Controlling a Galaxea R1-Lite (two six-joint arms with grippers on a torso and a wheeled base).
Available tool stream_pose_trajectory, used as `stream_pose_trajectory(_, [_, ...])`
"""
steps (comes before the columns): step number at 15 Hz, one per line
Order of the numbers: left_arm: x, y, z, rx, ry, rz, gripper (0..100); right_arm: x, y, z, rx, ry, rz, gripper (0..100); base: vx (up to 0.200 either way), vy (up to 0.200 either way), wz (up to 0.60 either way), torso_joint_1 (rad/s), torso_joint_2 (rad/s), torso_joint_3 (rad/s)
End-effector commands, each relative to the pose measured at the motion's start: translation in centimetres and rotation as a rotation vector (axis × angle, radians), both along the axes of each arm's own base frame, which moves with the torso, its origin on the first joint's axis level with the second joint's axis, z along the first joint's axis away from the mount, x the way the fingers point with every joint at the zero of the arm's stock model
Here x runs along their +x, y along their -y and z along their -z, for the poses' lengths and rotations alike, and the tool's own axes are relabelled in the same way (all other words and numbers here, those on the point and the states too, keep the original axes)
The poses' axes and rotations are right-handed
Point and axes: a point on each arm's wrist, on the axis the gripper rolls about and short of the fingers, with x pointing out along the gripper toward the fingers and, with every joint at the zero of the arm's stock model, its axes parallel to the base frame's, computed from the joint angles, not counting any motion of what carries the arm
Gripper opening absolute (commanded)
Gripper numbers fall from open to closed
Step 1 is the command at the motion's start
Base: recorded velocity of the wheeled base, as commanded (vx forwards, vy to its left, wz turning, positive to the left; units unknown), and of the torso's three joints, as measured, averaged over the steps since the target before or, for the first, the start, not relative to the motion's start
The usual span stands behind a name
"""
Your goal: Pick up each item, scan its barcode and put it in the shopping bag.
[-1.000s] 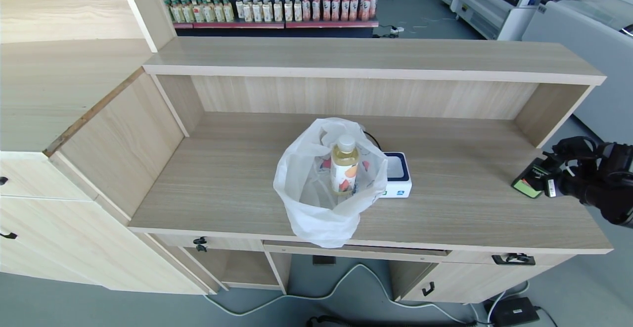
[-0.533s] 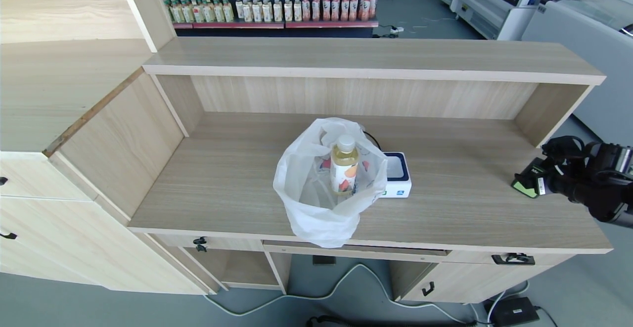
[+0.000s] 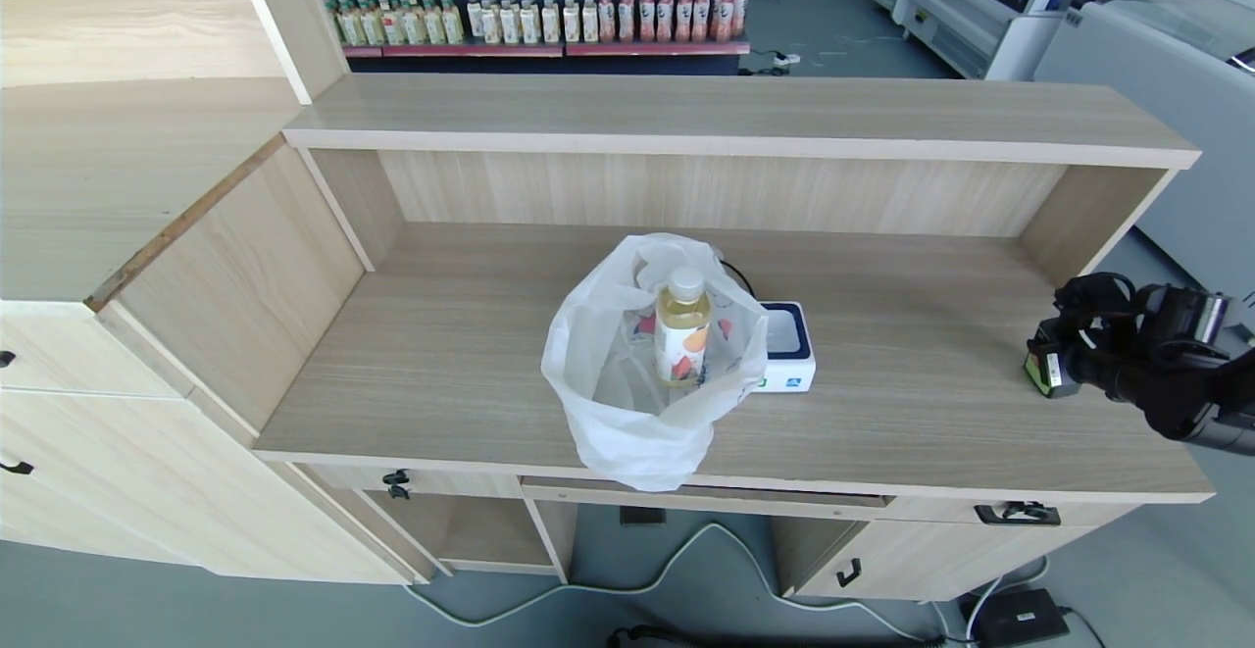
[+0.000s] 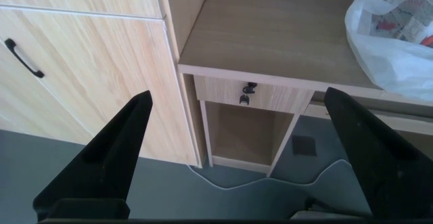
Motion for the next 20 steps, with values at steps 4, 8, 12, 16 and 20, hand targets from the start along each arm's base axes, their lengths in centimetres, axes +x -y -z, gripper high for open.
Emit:
stream_pose_trajectory(4, [0.0,0.0,0.0,0.0,0.001,0.001,100,-0.1,-0.4,-1.7,-0.042,0.068,-0.007,0,0.0,0.0,0.0,0.0,0.0,0.0])
stream_pose_trajectory(8, [0.0,0.0,0.0,0.0,0.001,-0.001,100,-8.1,-2.3,-13.2,-0.263,0.2,0.001,0,0.0,0.0,0.0,0.0,0.0,0.0])
stream_pose_trajectory(12, [0.0,0.0,0.0,0.0,0.001,-0.001,100,-21.6,-7.9,-14.4,-0.62,0.12,-0.147,0,0.0,0.0,0.0,0.0,0.0,0.0])
stream_pose_trajectory(16, [0.0,0.0,0.0,0.0,0.001,-0.001,100,-23.2,-14.7,-16.6,-1.051,0.271,-0.58,0,0.0,0.0,0.0,0.0,0.0,0.0])
stream_pose_trajectory(20, [0.0,0.0,0.0,0.0,0.001,-0.001,100,-23.2,-20.9,-16.8,-1.594,0.539,-0.849,0,0.0,0.0,0.0,0.0,0.0,0.0])
